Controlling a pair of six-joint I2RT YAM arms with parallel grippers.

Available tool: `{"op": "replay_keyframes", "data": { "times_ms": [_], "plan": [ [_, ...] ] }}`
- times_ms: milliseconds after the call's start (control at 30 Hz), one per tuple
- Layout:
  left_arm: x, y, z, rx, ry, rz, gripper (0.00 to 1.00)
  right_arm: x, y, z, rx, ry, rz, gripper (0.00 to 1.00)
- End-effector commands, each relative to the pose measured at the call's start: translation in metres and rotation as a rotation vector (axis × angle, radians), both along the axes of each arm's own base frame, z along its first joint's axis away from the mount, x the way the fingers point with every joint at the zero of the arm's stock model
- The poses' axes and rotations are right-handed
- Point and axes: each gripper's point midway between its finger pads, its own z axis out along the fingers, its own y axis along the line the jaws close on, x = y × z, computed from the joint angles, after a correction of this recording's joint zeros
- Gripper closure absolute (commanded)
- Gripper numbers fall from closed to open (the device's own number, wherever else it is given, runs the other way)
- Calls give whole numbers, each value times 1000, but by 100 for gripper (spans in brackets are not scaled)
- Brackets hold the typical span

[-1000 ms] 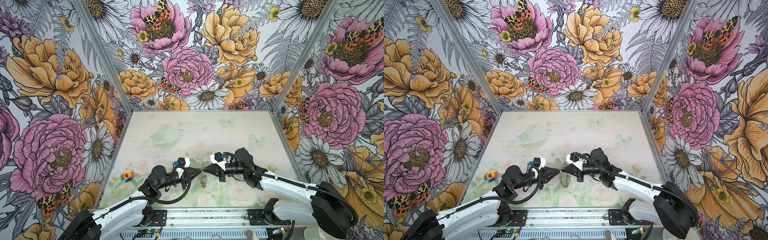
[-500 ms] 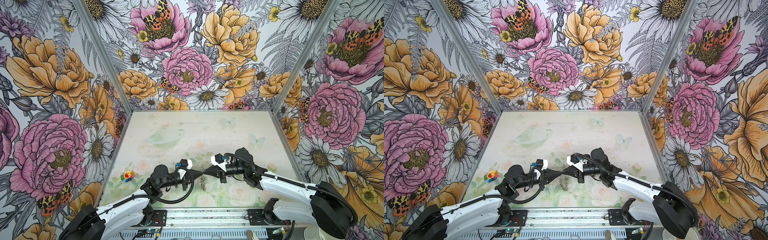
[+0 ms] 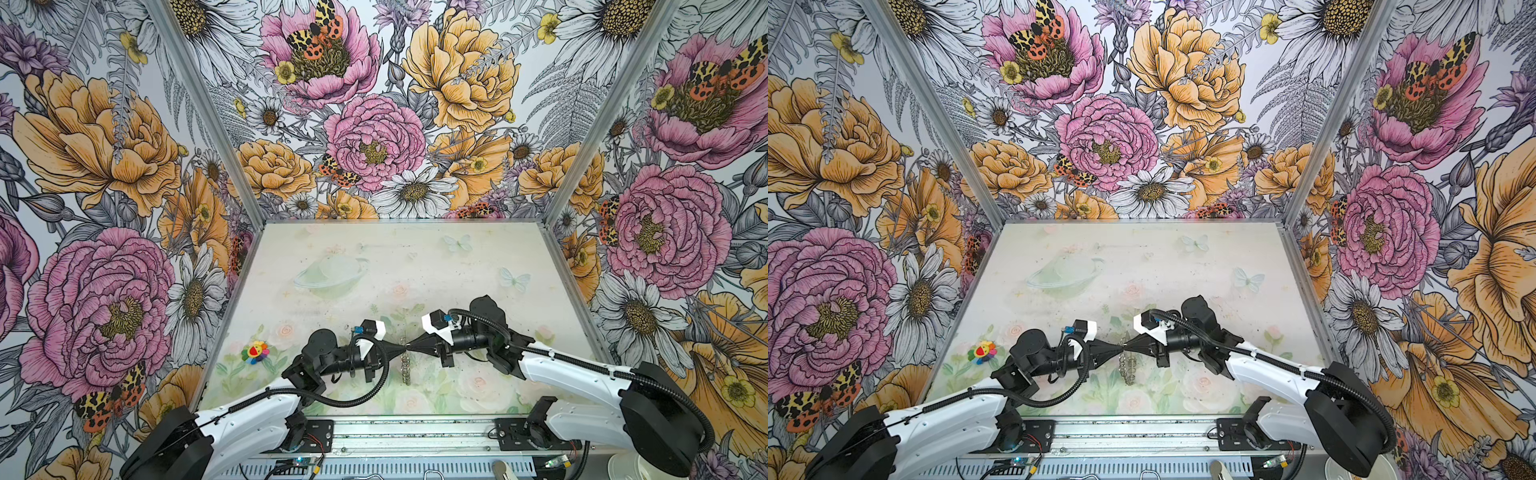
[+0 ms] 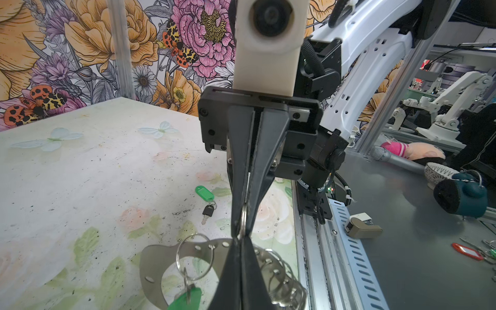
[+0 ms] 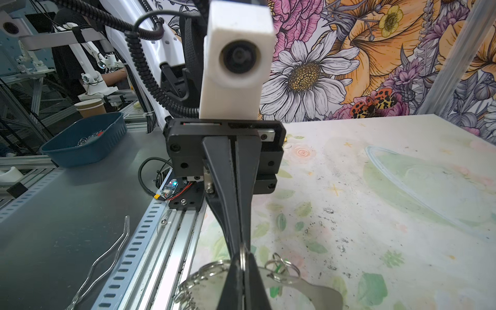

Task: Attach keys to a key ring
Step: Pass the keyring.

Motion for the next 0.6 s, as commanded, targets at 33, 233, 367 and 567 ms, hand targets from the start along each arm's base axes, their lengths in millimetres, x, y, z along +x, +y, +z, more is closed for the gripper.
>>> {"op": "replay_keyframes", "data": {
  "times_ms": [33, 233, 367, 567],
  "plan": [
    [-11, -8, 18, -37, -57, -73, 100, -5, 6, 6, 28, -30, 45, 100],
    [-7, -6, 11, -10, -60, -33, 100, 7, 5, 0, -20, -26, -31, 100],
    [2, -3, 4, 31, -69, 27, 100, 18, 1, -7, -69, -13, -93, 100],
    [6, -3, -2, 72, -74, 55, 100, 21, -2, -13, -117, 4, -118, 99]
  ]
}}
